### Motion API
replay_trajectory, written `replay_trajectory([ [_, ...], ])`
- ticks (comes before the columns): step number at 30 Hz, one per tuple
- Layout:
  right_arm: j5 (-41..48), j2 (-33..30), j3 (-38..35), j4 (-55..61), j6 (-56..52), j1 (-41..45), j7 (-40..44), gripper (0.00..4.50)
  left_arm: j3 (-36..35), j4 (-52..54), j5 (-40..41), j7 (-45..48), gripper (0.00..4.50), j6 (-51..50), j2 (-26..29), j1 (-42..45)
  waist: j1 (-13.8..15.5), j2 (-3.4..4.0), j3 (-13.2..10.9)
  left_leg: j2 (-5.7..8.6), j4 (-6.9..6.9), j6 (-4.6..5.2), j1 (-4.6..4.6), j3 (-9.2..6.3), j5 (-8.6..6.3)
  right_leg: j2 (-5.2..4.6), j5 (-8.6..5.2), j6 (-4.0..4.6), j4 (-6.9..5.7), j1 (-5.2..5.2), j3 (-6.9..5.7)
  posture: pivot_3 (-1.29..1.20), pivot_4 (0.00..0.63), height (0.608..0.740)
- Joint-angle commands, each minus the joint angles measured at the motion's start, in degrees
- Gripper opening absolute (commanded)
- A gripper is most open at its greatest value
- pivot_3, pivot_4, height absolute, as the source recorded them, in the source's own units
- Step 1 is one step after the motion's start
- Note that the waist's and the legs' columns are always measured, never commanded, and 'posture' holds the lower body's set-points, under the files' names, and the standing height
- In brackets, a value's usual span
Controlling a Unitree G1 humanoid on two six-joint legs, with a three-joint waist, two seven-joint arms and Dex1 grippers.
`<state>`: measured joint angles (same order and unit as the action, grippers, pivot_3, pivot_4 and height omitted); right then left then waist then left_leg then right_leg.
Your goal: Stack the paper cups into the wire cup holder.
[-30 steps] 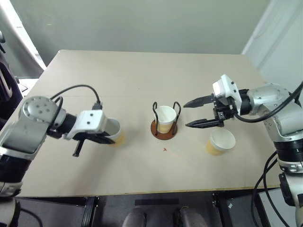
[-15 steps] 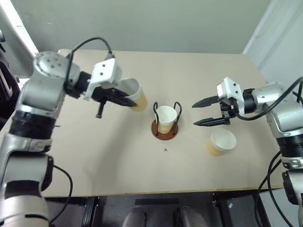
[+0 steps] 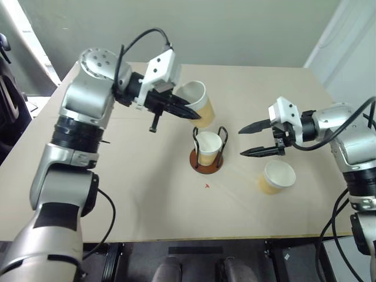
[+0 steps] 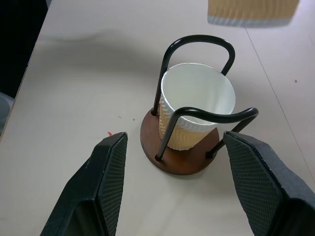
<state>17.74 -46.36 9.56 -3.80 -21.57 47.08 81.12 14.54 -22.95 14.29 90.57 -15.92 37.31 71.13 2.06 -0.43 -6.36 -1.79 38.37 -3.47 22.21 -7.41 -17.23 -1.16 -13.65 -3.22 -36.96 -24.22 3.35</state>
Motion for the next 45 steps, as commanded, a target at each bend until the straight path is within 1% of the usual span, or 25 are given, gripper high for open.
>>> replay_trajectory([
  [1,0.81,-1.13,-2.61,2.47,-0.35,-0.05,-0.86,3.12,-0.43,-1.28,-0.67,0.96,0.01,1.84,-1.61,2.53,0.04,0.00,0.00,0.00,0.00,0.00,0.00,0.00,0.00,0.00,0.01,-0.01,0.00,0.00,0.00,0.00,0.150,0.740],
  [8,1.25,-1.57,-3.03,3.84,-1.53,-0.97,-1.70,3.12,0.79,-6.71,-4.70,-0.17,0.01,8.90,-5.37,2.27,0.42,0.00,0.00,0.00,0.12,0.01,0.04,0.01,0.00,0.01,0.02,-0.04,0.00,0.01,0.01,0.00,0.150,0.740],
  [14,1.41,-1.68,-3.18,4.36,-2.10,-1.15,-2.03,3.12,1.20,-7.72,-5.50,0.60,0.01,10.38,-6.87,1.48,0.63,0.00,0.00,0.01,0.18,0.02,0.07,0.02,-0.01,0.01,0.04,-0.08,0.00,0.01,0.01,0.00,0.150,0.740],
  [18,1.52,-1.76,-3.27,4.73,-2.44,-1.30,-2.28,3.12,1.49,-7.58,-5.49,1.25,0.01,9.62,-7.32,1.04,0.82,0.00,0.00,0.00,0.18,0.02,0.07,0.02,-0.01,0.02,0.04,-0.08,0.00,0.01,0.00,0.00,0.150,0.740],
  [28,1.52,-1.66,-3.31,4.74,-2.71,-1.17,-2.40,3.12,9.96,-7.64,-1.88,1.93,0.01,10.31,-3.46,3.00,0.99,0.00,0.00,0.00,0.22,0.02,0.08,0.02,-0.01,0.02,0.05,-0.08,-0.01,0.01,0.00,0.00,0.150,0.740],
  [33,1.48,-1.66,-3.29,4.73,-2.81,-1.14,-2.50,3.12,12.60,-10.06,-1.09,1.93,0.01,11.87,-3.89,4.77,1.21,0.00,0.00,0.01,0.27,0.03,0.11,0.01,-0.02,0.02,0.06,-0.10,0.00,0.01,0.00,0.00,0.150,0.740],
  [41,1.42,-2.16,-3.41,4.96,-3.59,-1.19,-2.76,3.12,18.35,-17.12,-0.74,1.93,0.01,15.27,-6.97,9.55,1.28,0.00,0.00,0.01,0.31,0.06,0.15,0.02,-0.03,0.02,0.07,-0.12,0.02,0.02,0.01,0.00,0.150,0.740],
  [42,1.45,-2.17,-3.43,5.07,-3.74,-1.20,-2.81,3.12,19.09,-17.43,-0.43,1.93,0.43,15.71,-6.94,9.88,1.28,0.00,0.00,0.01,0.32,0.07,0.15,0.02,-0.04,0.02,0.07,-0.13,0.01,0.02,0.01,0.00,0.150,0.740],
  [43,1.47,-2.19,-3.48,5.15,-3.85,-1.22,-2.85,3.12,19.74,-17.55,0.25,1.93,0.68,15.68,-7.01,10.18,1.27,0.00,0.00,0.01,0.33,0.08,0.16,0.02,-0.04,0.02,0.07,-0.13,0.02,0.02,0.01,0.00,0.150,0.740],
  [45,1.50,-2.25,-3.56,5.30,-4.04,-1.31,-2.90,3.12,21.12,-17.73,1.23,1.93,1.38,15.82,-6.81,10.69,1.27,0.00,0.00,0.00,0.33,0.08,0.16,0.04,-0.05,0.02,0.07,-0.13,0.02,0.01,0.01,0.00,0.150,0.740],
])
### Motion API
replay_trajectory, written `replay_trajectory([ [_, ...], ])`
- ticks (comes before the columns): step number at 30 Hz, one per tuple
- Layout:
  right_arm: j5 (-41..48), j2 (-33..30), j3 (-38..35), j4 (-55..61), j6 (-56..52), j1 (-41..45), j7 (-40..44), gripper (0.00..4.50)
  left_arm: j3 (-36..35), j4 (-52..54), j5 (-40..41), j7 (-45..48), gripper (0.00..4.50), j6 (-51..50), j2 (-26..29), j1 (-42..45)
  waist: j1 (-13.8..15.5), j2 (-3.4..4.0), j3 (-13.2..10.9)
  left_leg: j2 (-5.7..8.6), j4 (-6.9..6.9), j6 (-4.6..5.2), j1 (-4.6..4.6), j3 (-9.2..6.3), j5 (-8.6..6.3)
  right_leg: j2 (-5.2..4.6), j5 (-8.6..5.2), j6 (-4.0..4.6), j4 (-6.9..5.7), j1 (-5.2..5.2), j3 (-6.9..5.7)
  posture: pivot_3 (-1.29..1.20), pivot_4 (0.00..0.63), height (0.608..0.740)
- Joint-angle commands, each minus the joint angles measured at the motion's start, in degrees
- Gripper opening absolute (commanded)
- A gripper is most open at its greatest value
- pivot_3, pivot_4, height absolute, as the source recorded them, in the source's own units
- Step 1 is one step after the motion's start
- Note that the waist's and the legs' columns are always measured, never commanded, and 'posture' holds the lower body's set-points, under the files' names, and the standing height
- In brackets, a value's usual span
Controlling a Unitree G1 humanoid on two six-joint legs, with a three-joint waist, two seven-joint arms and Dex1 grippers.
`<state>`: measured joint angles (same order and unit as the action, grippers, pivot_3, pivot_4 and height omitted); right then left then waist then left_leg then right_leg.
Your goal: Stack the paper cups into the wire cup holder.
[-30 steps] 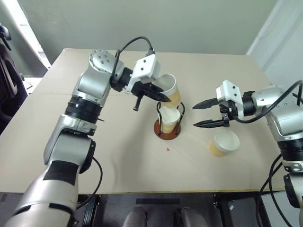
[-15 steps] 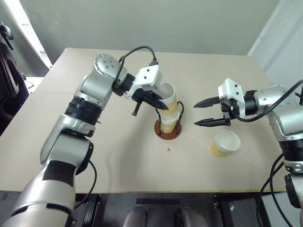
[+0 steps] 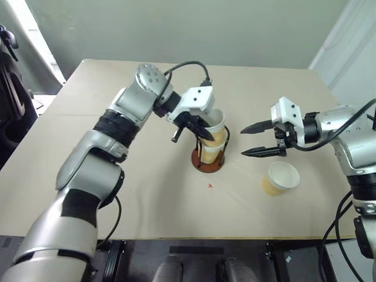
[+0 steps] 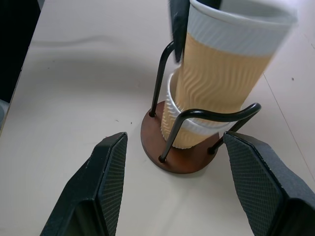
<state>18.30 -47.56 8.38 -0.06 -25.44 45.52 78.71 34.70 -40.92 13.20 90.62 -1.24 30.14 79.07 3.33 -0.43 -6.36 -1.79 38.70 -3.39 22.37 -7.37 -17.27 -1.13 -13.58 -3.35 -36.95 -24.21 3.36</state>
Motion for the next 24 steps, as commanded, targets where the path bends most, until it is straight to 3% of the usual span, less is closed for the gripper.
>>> replay_trajectory([
  [1,0.94,-1.08,-2.41,1.60,-0.26,0.22,-0.53,3.12,1.78,-0.02,2.63,1.88,1.68,1.48,0.48,3.10,0.00,0.00,0.00,0.00,0.00,0.00,0.00,0.00,0.00,0.00,0.00,0.00,0.00,0.00,0.00,0.00,0.150,0.740],
  [8,0.86,-1.09,-2.46,1.48,-0.32,0.27,-0.57,3.12,3.48,-1.98,3.69,1.88,4.35,3.54,0.43,4.74,0.11,0.00,0.00,0.01,0.06,0.03,0.05,0.00,-0.01,0.00,0.02,-0.04,0.02,0.00,0.00,0.00,0.150,0.740],
  [12,0.77,-1.39,-2.67,1.69,-0.53,0.07,-0.82,3.12,0.67,-2.45,3.81,1.88,4.44,3.18,-0.24,4.28,0.13,0.00,0.00,0.02,0.11,0.04,0.07,0.00,-0.02,0.01,0.03,-0.05,0.02,0.00,0.00,0.00,0.150,0.740],
  [18,1.42,-2.44,-4.56,4.15,-3.14,-2.44,-3.50,3.12,-9.28,-3.14,3.38,1.01,4.44,-0.09,-0.29,2.64,0.20,0.00,0.00,0.02,0.17,0.06,0.12,0.03,-0.03,0.02,0.04,-0.08,0.03,0.00,-0.01,0.00,0.150,0.740],
  [24,4.61,-3.26,-8.64,8.72,-9.23,-4.21,-7.62,3.12,-19.96,4.80,7.01,-1.40,4.44,-9.58,2.70,-2.09,0.15,0.00,0.00,0.01,0.21,0.06,0.11,0.07,-0.03,0.06,0.03,-0.10,0.01,0.00,0.00,0.00,0.150,0.740],
])
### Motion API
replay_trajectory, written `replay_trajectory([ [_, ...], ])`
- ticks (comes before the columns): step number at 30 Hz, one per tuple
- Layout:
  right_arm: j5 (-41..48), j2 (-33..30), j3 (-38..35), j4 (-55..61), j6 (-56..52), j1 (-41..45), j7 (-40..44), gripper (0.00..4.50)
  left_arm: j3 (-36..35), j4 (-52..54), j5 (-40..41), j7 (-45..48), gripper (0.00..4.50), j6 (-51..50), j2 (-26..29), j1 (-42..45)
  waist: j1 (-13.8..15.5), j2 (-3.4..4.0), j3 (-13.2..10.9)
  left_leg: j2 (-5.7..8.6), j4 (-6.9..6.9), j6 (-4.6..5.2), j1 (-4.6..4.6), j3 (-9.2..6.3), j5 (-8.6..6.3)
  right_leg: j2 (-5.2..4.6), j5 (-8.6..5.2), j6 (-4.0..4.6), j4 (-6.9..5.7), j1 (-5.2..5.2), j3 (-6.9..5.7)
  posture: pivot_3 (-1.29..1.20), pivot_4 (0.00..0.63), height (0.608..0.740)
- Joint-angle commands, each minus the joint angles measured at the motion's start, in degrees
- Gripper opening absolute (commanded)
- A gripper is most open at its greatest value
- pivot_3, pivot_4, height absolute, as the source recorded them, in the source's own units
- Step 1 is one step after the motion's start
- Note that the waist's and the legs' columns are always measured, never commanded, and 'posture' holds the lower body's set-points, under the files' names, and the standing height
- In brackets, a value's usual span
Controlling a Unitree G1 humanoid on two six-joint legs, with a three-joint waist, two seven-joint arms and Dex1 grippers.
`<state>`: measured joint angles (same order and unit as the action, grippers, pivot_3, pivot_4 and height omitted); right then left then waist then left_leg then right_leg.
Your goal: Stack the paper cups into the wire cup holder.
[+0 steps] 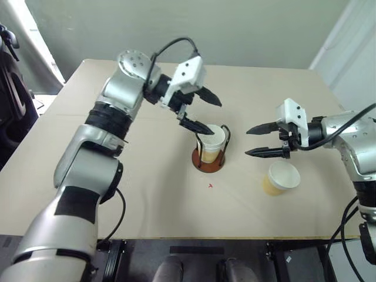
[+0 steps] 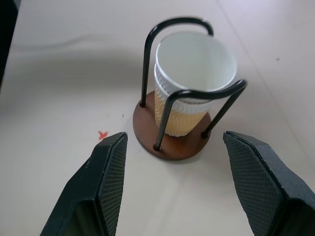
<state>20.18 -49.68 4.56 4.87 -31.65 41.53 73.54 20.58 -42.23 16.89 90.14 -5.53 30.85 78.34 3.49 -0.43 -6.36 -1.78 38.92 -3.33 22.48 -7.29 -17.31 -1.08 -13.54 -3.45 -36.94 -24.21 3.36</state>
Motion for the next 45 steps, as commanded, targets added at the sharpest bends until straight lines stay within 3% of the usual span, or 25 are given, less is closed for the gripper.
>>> replay_trajectory([
  [1,3.54,-1.90,-6.21,5.46,-4.62,-1.28,-3.37,3.12,-7.79,9.97,4.66,-1.29,4.44,-8.11,3.61,-3.75,-0.01,0.00,0.00,0.00,0.02,0.00,0.00,0.02,0.00,0.01,0.00,0.00,0.01,0.00,0.00,0.00,0.150,0.740],
  [5,7.23,-5.79,-11.01,12.32,-10.68,-6.98,-5.05,3.12,-13.64,24.37,9.72,-3.60,4.44,-19.64,9.40,-13.10,-0.01,0.00,0.00,0.00,0.04,-0.01,0.00,0.19,0.00,0.04,-0.02,-0.04,0.03,-0.01,-0.02,0.00,0.150,0.740],
  [8,9.51,-8.95,-13.03,16.07,-13.07,-11.01,-4.64,3.12,-16.11,29.97,10.82,-4.87,4.44,-22.68,12.04,-18.09,0.28,0.00,0.00,0.00,0.05,-0.01,-0.01,0.14,0.00,0.04,-0.03,-0.05,0.03,0.03,-0.02,0.00,0.150,0.740],
  [13,11.07,-12.69,-14.70,20.28,-13.43,-17.19,-4.16,3.12,-18.17,31.40,10.15,-7.31,4.44,-23.33,12.98,-21.07,0.35,0.00,0.00,0.05,0.16,0.02,-0.43,-0.06,-0.01,-0.02,-0.03,-0.12,0.16,0.39,0.05,0.00,0.150,0.740],
  [21,5.19,-18.19,-13.75,19.21,-4.74,-25.83,-2.94,3.12,-18.02,34.63,11.33,-6.60,4.44,-24.91,13.44,-22.54,-0.08,-0.01,0.00,0.05,0.14,0.07,-0.64,-0.02,-0.04,-0.02,-0.06,-0.15,0.06,0.57,0.09,0.00,0.150,0.740],
  [28,-0.30,-18.68,-9.11,15.90,2.04,-27.44,-2.58,3.12,-18.59,36.97,14.81,-2.39,4.44,-28.66,14.73,-22.70,-0.14,-0.01,0.00,0.04,0.13,0.13,-0.64,-0.02,-0.07,-0.02,-0.06,-0.15,0.07,0.58,0.10,0.00,0.150,0.740],
  [38,-3.44,-14.57,-1.14,14.68,4.21,-25.61,-3.04,3.12,-15.43,34.66,9.23,1.88,4.44,-21.39,19.22,-23.74,-0.34,-0.01,0.00,0.04,0.14,0.19,-0.64,-0.04,-0.11,-0.03,-0.06,-0.15,0.13,0.56,0.12,0.00,0.150,0.740],
  [41,-6.34,-13.57,1.52,13.46,5.23,-25.14,-3.89,2.53,-15.61,34.85,8.87,1.69,4.50,-20.12,19.49,-24.86,-0.39,-0.01,0.00,0.03,0.13,0.21,-0.63,-0.03,-0.12,-0.04,-0.06,-0.15,0.12,0.56,0.13,0.00,0.150,0.740],
  [45,-6.94,-13.42,1.85,12.63,5.48,-24.56,-3.37,1.06,-15.87,34.81,8.31,1.60,4.50,-18.96,19.88,-25.62,-0.37,-0.01,0.00,0.04,0.13,0.21,-0.61,-0.05,-0.12,-0.06,-0.06,-0.15,0.12,0.55,0.12,0.00,0.150,0.740],
])
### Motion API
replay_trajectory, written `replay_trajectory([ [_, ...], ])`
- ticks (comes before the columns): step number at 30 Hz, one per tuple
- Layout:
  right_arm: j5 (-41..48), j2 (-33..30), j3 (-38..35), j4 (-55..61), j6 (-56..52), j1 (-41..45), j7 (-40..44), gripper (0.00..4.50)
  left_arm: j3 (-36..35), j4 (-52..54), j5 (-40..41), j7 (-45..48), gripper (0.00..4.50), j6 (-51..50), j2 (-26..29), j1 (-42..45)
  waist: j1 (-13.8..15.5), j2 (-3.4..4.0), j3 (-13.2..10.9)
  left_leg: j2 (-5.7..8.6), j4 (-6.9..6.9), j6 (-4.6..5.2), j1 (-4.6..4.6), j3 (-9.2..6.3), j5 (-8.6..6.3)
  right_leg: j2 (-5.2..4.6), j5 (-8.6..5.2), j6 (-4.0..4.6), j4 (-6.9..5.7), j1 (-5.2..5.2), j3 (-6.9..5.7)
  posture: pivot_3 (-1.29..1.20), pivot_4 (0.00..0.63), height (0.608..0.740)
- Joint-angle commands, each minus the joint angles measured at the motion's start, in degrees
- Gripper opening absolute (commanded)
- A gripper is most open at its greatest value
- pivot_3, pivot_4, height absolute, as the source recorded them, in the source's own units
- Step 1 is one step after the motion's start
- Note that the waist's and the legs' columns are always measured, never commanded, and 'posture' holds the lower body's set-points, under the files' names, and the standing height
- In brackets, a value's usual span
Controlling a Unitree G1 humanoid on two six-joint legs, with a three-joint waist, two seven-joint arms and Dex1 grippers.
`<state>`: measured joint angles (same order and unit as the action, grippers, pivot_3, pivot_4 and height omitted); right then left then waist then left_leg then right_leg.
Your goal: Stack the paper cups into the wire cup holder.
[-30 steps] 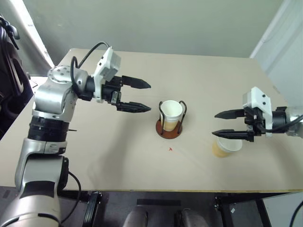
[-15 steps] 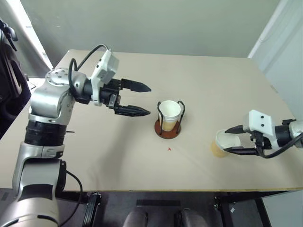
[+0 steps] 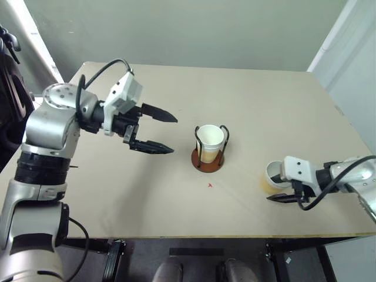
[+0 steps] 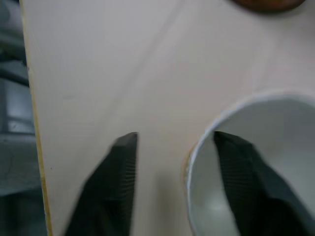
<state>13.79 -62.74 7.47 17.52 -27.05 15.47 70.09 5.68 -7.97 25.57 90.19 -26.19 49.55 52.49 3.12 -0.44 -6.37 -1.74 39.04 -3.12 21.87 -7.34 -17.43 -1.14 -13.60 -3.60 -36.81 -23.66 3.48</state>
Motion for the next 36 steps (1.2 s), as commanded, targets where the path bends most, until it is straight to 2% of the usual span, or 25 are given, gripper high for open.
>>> replay_trajectory([
  [1,-0.63,-0.47,-1.18,-0.31,1.04,1.58,0.29,0.71,-1.00,0.35,-0.59,1.55,4.50,2.14,1.34,0.08,-0.05,0.00,0.00,0.00,0.00,0.00,0.00,0.00,0.00,0.00,0.00,0.00,0.00,0.00,0.00,0.00,0.150,0.740],
  [3,-0.89,-0.83,-1.44,-0.93,1.52,1.52,0.67,0.03,-1.06,0.03,-0.83,1.59,4.50,2.76,1.54,-0.18,-0.10,0.00,0.00,0.00,-0.01,0.01,-0.01,0.01,-0.01,0.00,0.00,0.00,0.00,0.00,0.01,0.00,0.150,0.740],
  [11,0.13,-2.31,-3.78,-3.33,1.76,5.02,1.67,0.03,-1.03,-1.61,-1.89,1.76,4.50,5.24,2.29,-0.73,-0.15,0.00,0.00,0.00,-0.01,0.01,0.01,0.01,-0.01,-0.01,0.00,0.00,0.00,0.00,0.01,0.00,0.150,0.740],
  [18,0.91,-1.44,-3.21,-6.00,-0.01,16.20,3.45,0.03,-1.13,-3.24,-2.63,2.07,4.50,6.69,2.78,-0.67,-0.47,0.01,0.00,0.00,-0.08,0.02,0.01,0.02,-0.01,-0.01,0.00,0.01,-0.01,-0.08,0.04,0.00,0.150,0.740],
  [22,2.42,2.84,-1.69,-8.32,-2.85,28.35,4.09,0.03,-2.07,-3.85,-1.88,1.39,4.50,7.07,2.22,-0.76,-0.70,0.01,-0.01,0.00,-0.11,0.02,0.04,0.02,-0.01,-0.01,0.00,0.01,-0.01,-0.13,0.07,0.00,0.150,0.740],
  [28,2.60,10.15,0.92,-13.61,-5.05,41.35,4.57,0.03,-3.22,-4.92,-1.11,0.26,4.50,6.79,1.04,-0.22,-0.96,0.03,-0.01,-0.01,-0.18,0.01,0.10,-0.03,0.00,0.01,-0.03,0.06,-0.04,-0.25,0.03,0.00,0.150,0.740],
  [32,1.75,14.47,2.91,-16.67,-4.83,47.42,4.83,0.03,-3.18,-5.22,-1.38,0.02,4.50,7.02,0.76,-0.07,-0.99,0.03,-0.02,0.00,-0.24,0.00,0.15,-0.03,0.00,0.00,-0.03,0.06,-0.05,-0.31,0.03,0.00,0.150,0.740],
  [36,2.51,18.50,4.06,-16.12,-5.72,49.55,4.91,0.03,-3.18,-4.86,-1.43,-0.33,4.50,6.79,0.62,-0.27,-0.97,0.03,-0.02,-0.01,-0.37,-0.03,0.18,-0.05,0.01,0.00,-0.04,0.08,-0.04,-0.34,0.00,0.00,0.150,0.740],
])
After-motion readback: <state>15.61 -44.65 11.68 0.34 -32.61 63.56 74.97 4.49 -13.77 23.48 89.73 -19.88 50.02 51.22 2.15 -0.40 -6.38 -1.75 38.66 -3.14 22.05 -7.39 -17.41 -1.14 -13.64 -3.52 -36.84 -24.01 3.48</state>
